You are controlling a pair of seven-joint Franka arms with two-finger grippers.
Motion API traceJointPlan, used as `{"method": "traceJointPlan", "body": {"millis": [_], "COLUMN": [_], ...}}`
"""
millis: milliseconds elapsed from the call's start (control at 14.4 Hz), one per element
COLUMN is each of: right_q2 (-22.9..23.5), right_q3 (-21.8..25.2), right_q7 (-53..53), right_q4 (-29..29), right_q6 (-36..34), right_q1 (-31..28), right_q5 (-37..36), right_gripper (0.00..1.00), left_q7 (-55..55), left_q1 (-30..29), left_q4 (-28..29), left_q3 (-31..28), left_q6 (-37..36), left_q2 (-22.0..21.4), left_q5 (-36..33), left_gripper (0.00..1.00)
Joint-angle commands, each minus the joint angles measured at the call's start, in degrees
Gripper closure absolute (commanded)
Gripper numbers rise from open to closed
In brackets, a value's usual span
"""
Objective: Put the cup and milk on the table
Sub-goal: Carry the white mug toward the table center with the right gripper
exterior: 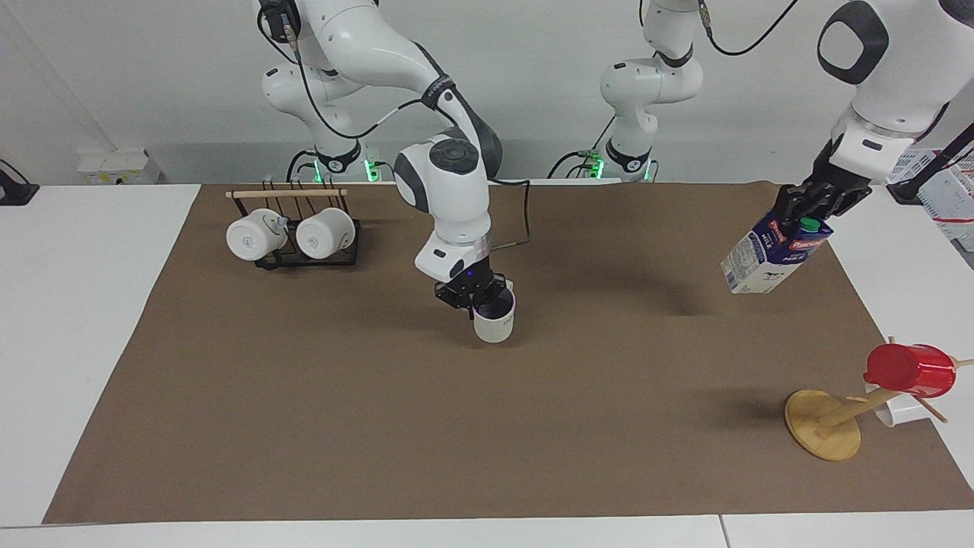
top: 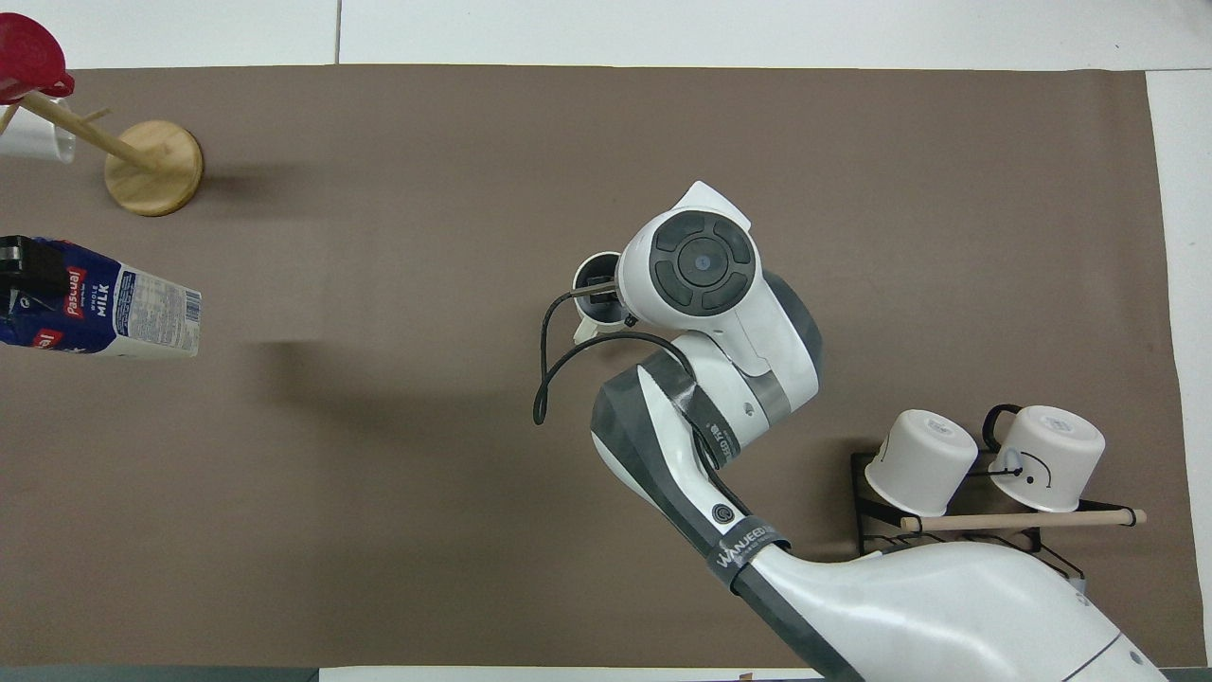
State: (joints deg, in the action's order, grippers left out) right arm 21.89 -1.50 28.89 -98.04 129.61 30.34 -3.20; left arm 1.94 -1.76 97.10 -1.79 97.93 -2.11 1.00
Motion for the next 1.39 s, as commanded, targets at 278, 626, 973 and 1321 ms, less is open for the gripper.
{"method": "traceJointPlan", "body": {"millis": [278,626,973,1321], "right_q2": [1.8,1.4,1.1,-2.5], "right_q3": [0.0,0.1,0.0,0.3], "right_q7": [6.6,6.5,5.7,5.8], "right_q4": [-0.2,-3.3,-4.8,0.5], "right_q6": [3.4,6.3,7.8,-1.5], "right_q1": [2.8,2.7,2.5,1.0], "right_q5": [-1.1,-1.4,-3.7,-3.5], "right_gripper": [1.00,1.00,0.73,0.00], "left_q7": [-0.9,-1.0,-2.0,-14.5], "left_q1": [0.4,0.4,4.1,12.9], "left_q4": [-0.3,0.0,-0.2,0.4], "left_q3": [-0.1,0.0,0.6,0.7], "left_q6": [-0.7,-0.1,1.0,3.9], "left_q2": [-0.6,-0.7,-0.3,1.2], "left_q5": [-0.8,-0.9,-2.2,-3.5], "left_gripper": [1.00,1.00,1.00,1.00]}}
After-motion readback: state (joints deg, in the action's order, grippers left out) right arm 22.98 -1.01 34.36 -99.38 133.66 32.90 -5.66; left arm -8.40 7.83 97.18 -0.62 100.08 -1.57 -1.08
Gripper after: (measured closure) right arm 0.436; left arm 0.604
